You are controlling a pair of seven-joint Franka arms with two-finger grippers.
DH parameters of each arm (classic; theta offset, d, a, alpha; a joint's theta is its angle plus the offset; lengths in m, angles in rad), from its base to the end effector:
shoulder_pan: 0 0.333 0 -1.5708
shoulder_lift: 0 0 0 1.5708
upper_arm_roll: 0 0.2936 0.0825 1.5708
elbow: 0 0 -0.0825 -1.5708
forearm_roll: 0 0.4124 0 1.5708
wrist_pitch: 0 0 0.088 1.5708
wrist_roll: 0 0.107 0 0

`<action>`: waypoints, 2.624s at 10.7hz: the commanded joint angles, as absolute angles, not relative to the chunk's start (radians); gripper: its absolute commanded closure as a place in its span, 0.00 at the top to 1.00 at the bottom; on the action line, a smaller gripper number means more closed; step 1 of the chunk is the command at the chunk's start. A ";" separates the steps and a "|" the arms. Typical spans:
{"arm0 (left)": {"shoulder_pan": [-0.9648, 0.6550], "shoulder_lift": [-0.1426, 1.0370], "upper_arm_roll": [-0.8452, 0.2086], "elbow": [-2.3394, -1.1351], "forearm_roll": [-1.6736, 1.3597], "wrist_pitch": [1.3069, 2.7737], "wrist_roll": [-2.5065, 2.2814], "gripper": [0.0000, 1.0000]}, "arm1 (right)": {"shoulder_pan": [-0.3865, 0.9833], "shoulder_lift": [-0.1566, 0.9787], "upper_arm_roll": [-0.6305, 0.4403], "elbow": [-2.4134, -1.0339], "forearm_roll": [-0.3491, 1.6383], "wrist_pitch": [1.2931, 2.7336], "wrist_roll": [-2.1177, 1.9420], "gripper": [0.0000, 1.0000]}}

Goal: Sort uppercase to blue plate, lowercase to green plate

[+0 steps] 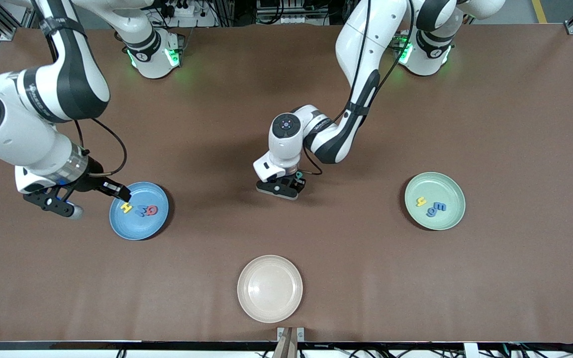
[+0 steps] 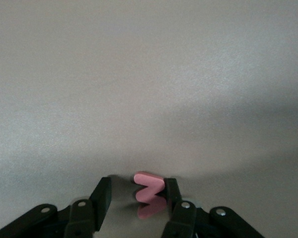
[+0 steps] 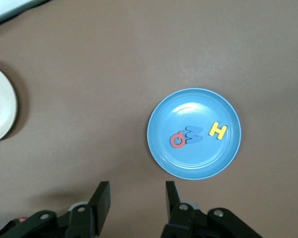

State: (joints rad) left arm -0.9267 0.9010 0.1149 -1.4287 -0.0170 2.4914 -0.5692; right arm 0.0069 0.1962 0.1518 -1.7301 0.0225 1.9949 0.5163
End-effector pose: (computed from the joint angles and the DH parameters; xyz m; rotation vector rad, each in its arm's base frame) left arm 0.5002 -0.5485 0.1384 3.0506 -0.4311 0.2725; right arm 0.6408 0.0989 0.4394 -3.0174 0.5648 -0.0770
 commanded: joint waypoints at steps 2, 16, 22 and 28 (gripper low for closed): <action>-0.936 0.937 0.130 -1.370 -0.031 2.494 -0.575 0.44 | 0.005 0.098 0.147 -1.727 0.041 1.934 0.422 0.52; -0.848 0.804 0.113 -1.387 -0.049 2.274 -0.455 0.00 | 0.018 0.029 0.018 -1.661 0.025 1.752 0.089 1.00; -0.623 0.608 0.117 -1.595 0.010 2.097 -0.019 0.00 | 0.041 0.037 0.018 -1.626 0.023 1.686 0.092 1.00; -0.355 0.497 0.094 -1.804 0.135 2.135 0.268 0.00 | 0.038 0.037 0.002 -1.626 0.020 1.686 0.087 1.00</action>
